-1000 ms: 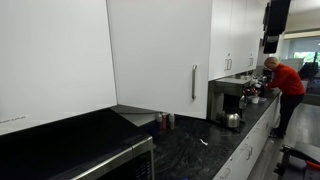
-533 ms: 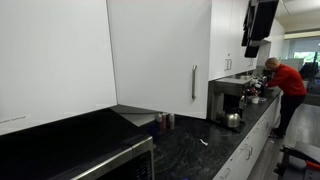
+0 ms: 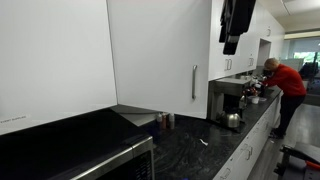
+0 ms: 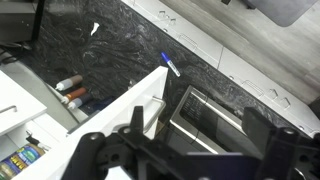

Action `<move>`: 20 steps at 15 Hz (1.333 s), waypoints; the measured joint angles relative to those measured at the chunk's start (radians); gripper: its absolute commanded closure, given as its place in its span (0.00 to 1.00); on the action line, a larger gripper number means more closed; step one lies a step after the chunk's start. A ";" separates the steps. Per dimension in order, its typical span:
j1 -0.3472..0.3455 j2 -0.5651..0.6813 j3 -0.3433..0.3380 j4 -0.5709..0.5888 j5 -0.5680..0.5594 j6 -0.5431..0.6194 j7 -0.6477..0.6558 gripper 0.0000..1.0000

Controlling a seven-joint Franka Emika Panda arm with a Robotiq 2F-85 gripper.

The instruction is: Close the kitchen cabinet

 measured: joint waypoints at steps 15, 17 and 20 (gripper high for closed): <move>-0.062 0.239 0.074 0.067 -0.501 0.229 0.203 0.00; -0.089 0.272 0.078 0.078 -0.601 0.227 0.265 0.00; -0.118 0.316 0.072 0.095 -0.721 0.206 0.348 0.00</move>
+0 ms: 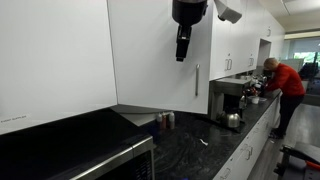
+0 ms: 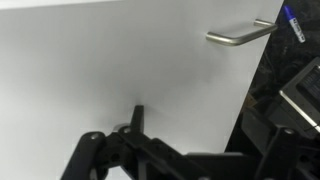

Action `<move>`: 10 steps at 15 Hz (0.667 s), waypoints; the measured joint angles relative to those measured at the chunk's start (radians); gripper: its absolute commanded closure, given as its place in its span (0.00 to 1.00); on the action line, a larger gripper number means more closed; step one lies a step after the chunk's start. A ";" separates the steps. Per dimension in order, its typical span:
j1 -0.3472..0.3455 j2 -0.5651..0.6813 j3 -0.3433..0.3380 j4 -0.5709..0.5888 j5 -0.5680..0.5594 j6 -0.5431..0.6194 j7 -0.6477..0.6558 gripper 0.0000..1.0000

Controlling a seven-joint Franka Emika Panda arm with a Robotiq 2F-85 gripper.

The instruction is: Close the kitchen cabinet

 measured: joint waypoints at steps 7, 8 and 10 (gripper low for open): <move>-0.012 0.069 -0.091 0.052 -0.090 -0.071 0.099 0.00; -0.014 0.076 -0.109 0.061 -0.092 -0.075 0.105 0.00; -0.021 0.090 -0.142 0.077 -0.097 -0.082 0.119 0.00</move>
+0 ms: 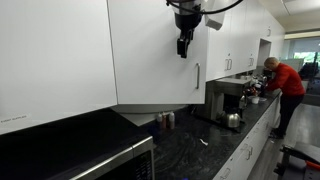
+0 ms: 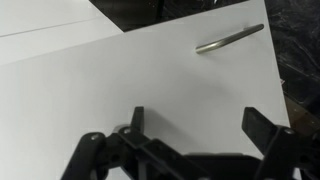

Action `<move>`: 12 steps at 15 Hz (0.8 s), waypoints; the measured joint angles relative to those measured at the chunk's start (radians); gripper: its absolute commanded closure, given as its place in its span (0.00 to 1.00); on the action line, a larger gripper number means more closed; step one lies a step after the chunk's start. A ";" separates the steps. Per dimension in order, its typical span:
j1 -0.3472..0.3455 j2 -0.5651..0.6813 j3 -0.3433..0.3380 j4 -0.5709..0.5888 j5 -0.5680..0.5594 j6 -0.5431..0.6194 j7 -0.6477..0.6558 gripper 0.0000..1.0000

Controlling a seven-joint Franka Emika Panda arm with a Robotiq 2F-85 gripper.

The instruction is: Close the kitchen cabinet

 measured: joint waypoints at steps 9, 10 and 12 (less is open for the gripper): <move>-0.033 0.061 -0.100 0.073 -0.035 -0.016 0.117 0.00; -0.034 0.067 -0.107 0.084 -0.036 -0.013 0.143 0.00; -0.037 0.082 -0.117 0.104 -0.040 -0.008 0.198 0.00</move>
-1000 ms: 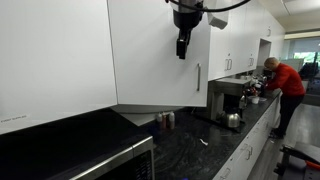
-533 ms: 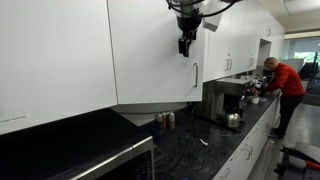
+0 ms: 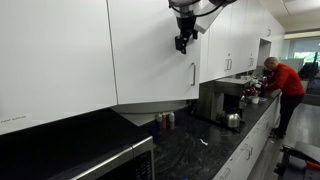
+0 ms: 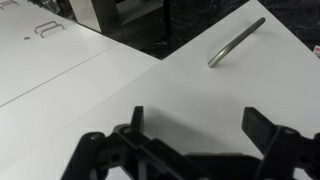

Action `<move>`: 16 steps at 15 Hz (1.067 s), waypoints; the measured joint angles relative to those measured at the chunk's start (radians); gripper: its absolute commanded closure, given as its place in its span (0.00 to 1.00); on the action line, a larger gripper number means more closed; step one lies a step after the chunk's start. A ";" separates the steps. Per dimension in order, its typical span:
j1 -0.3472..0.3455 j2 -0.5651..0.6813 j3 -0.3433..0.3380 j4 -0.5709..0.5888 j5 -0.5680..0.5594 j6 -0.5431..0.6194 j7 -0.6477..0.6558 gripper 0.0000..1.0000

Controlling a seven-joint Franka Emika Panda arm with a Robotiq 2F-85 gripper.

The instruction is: Close the kitchen cabinet

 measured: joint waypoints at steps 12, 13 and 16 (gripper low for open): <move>-0.001 0.174 -0.051 0.180 -0.046 0.063 0.274 0.00; -0.001 0.190 -0.057 0.196 -0.048 0.067 0.285 0.00; -0.001 0.231 -0.070 0.241 -0.049 0.070 0.303 0.00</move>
